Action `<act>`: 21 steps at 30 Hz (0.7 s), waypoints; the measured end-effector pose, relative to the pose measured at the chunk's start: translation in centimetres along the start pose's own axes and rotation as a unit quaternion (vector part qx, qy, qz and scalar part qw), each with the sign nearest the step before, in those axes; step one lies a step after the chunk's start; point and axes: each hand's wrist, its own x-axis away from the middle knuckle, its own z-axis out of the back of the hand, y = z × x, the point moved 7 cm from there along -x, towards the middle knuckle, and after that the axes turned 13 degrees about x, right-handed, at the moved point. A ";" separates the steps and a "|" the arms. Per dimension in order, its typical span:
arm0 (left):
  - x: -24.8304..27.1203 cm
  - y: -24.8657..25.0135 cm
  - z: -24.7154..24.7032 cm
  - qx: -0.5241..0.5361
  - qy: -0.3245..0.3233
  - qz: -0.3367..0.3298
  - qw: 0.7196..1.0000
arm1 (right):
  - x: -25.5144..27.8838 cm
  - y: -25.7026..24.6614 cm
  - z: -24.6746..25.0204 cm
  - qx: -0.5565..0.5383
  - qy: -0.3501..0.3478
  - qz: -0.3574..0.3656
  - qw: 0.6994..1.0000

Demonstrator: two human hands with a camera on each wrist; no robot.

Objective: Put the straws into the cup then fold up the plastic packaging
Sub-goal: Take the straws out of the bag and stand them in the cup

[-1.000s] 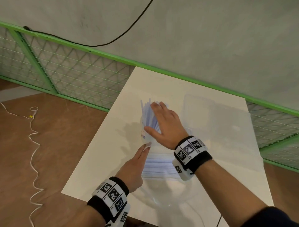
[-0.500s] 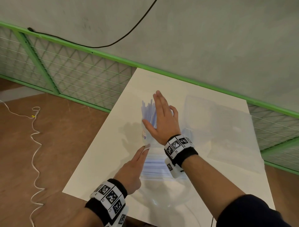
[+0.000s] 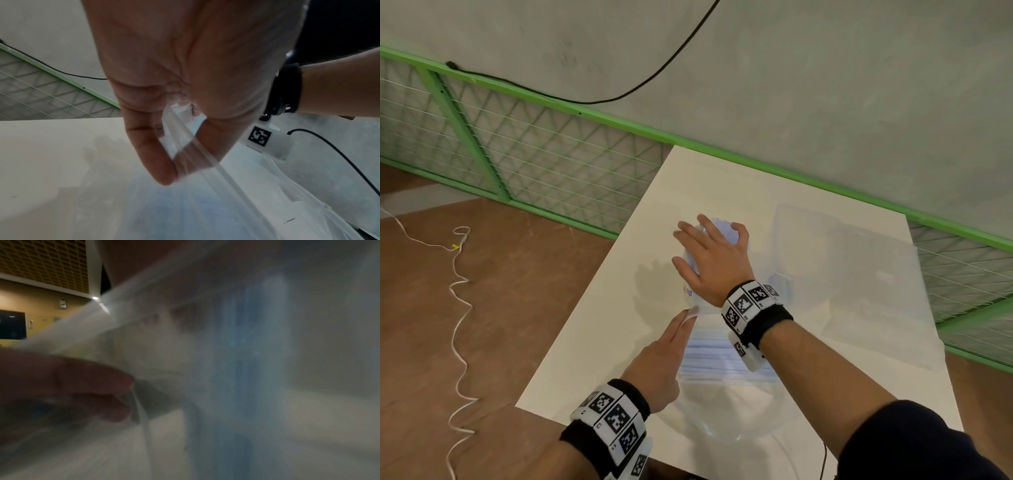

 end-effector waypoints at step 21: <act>-0.9 -0.4 -0.9 -0.006 0.013 0.005 1.000 | 11.5 -1.4 4.6 -0.209 0.071 0.005 0.975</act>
